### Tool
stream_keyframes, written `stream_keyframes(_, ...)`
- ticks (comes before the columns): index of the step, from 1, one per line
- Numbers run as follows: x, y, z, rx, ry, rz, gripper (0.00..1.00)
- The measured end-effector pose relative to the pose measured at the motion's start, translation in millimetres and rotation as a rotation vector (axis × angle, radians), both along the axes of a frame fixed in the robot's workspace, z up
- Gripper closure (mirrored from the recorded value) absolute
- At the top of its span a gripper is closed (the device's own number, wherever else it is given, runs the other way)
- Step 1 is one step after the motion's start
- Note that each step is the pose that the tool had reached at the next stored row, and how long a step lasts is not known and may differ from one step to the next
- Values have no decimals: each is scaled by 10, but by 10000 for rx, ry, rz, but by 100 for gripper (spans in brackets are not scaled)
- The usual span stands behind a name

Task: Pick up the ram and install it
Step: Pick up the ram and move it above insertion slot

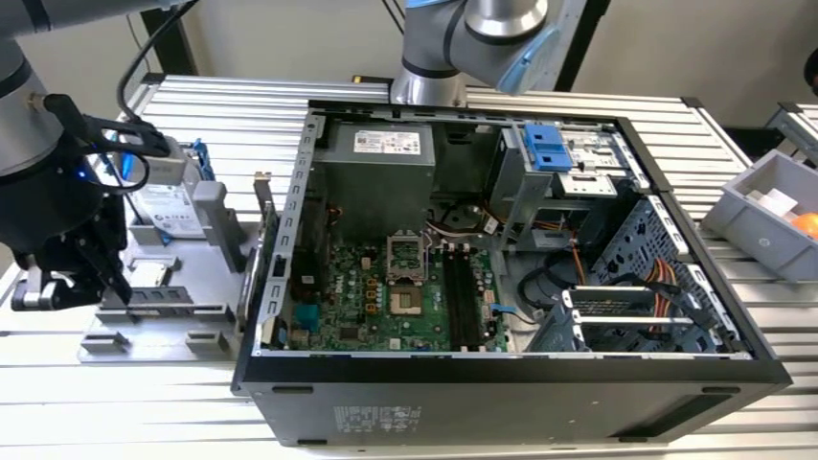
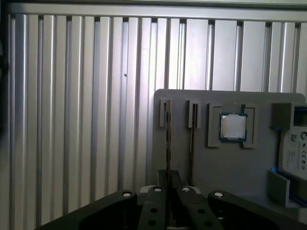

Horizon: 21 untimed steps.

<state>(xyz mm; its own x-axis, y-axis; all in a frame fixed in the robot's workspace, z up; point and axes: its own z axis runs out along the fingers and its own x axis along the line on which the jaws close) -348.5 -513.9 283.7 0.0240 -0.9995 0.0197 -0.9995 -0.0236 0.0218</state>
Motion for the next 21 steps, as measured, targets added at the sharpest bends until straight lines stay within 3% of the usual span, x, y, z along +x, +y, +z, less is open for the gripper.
stream_keyframes(21,0,0,199,-1,1,0,100)
